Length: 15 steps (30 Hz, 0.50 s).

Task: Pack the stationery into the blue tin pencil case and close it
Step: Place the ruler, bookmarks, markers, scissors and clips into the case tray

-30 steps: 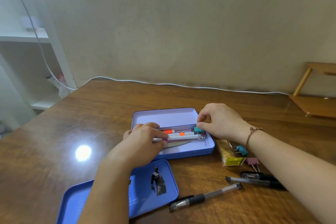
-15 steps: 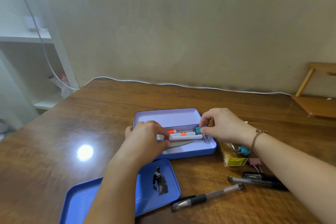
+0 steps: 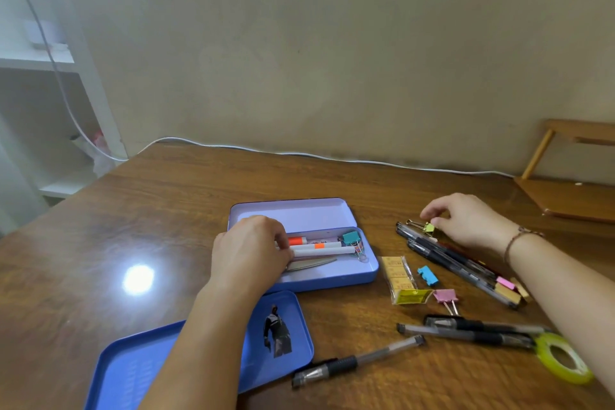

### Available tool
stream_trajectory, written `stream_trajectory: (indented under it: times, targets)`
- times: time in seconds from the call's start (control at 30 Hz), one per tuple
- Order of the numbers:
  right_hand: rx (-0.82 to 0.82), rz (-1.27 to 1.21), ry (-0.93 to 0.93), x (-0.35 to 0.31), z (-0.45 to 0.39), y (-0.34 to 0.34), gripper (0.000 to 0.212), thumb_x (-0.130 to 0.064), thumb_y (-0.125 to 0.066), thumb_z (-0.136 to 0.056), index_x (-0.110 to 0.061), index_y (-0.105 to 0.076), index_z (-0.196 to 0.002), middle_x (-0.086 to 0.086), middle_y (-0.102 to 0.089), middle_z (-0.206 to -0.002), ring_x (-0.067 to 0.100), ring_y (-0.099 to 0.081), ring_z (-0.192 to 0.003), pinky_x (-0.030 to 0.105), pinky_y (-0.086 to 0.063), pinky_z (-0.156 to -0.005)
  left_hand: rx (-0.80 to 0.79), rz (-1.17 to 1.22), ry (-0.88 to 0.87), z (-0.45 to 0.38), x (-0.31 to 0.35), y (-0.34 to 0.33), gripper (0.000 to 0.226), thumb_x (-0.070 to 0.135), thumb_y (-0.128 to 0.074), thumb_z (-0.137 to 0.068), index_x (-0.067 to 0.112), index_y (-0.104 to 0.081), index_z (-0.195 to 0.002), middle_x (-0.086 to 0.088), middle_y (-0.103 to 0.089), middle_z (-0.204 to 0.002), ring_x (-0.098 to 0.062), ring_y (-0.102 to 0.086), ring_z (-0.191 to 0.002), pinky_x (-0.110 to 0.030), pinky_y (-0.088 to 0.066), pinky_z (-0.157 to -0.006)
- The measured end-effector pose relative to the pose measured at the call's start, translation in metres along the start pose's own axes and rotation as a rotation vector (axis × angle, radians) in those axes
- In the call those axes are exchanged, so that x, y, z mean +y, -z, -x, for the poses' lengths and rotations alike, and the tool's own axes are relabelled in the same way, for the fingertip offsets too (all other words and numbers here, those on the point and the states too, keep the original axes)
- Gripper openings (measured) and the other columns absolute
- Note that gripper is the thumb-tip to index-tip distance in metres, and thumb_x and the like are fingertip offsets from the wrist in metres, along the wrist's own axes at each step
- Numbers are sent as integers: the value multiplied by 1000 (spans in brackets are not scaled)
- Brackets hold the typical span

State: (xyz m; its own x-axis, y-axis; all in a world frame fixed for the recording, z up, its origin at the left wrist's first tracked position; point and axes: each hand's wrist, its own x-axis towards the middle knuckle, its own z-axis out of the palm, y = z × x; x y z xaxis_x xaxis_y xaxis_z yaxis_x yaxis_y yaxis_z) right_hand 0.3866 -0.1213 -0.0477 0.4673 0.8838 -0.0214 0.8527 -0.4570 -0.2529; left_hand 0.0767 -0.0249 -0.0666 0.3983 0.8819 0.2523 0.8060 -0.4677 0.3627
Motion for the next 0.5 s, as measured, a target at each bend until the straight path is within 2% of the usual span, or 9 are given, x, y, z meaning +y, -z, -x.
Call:
stream_trajectory:
  times: [0.13, 0.27, 0.4, 0.5]
  targets:
    - [-2, -18, -9, 0, 2, 4, 22, -26, -58, -93, -25, -67, -113, -1, -64, -122, 16, -56, -113, 32, -44, -92, -17, 26, 24, -2, -3, -2, 13, 36, -72, -79, 30, -68, -69, 7, -67, -81, -16, -61, -84, -28, -46, -68]
    - [-14, 28, 18, 0, 4, 3, 31, -29, -72, -83, -25, -66, -114, -4, -66, -115, 12, -58, -101, 28, -48, -88, -29, 34, 17, -2, -4, -2, 16, 35, -73, -79, 29, -66, -67, 8, -66, -80, -15, -60, -81, -27, -45, -64]
    - [163, 9, 21, -5, 9, 5, 21, -33, -69, -85, -26, -69, -105, -3, -69, -105, 10, -60, -91, 26, -50, -77, -39, 46, 5, -2, -5, -1, 14, 35, -72, -78, 29, -64, -68, 7, -64, -81, -14, -58, -80, -27, -42, -62]
    - [252, -155, 151, -35, 37, 12, 11, -39, -66, -86, -31, -68, -93, -13, -66, -88, 0, -58, -80, 17, -44, -64, -30, 33, -6, -1, -4, -1, 11, 35, -71, -78, 29, -64, -71, 8, -64, -83, -14, -57, -83, -28, -45, -65]
